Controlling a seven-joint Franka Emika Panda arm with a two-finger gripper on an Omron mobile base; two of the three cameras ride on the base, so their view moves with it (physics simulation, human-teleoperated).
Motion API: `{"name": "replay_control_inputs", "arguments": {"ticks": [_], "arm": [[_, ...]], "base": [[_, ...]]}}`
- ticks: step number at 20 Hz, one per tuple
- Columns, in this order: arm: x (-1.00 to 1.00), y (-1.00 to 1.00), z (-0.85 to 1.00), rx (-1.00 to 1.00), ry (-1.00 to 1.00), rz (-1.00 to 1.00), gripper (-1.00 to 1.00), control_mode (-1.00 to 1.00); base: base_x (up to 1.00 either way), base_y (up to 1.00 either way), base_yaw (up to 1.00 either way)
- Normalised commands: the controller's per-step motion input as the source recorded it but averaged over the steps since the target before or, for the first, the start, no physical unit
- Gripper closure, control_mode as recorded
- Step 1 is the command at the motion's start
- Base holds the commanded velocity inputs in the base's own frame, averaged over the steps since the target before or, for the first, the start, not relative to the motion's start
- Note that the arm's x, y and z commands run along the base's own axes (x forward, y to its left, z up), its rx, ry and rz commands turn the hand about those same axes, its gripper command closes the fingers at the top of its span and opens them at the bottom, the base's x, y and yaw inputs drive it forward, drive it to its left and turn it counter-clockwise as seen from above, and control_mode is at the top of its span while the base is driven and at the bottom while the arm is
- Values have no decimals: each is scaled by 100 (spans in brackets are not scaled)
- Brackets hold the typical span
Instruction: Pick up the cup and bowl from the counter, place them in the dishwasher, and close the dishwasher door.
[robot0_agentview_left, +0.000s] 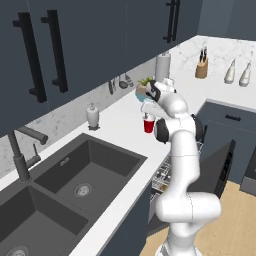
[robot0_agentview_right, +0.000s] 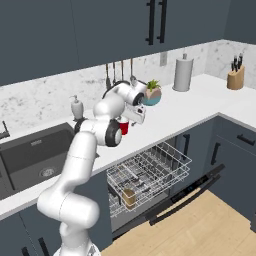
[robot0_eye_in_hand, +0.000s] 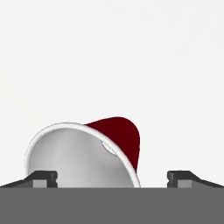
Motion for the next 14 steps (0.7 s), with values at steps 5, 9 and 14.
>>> {"name": "replay_control_inputs", "arguments": {"ticks": [5, 9, 14], "arm": [[-1, 0, -32, 0, 8, 0, -100, -100], [0, 0, -39, 0, 6, 0, 100, -100], [-1, 0, -15, 0, 3, 0, 100, -100]], "base": [[0, 0, 0], [0, 0, 0], [0, 0, 0]]}}
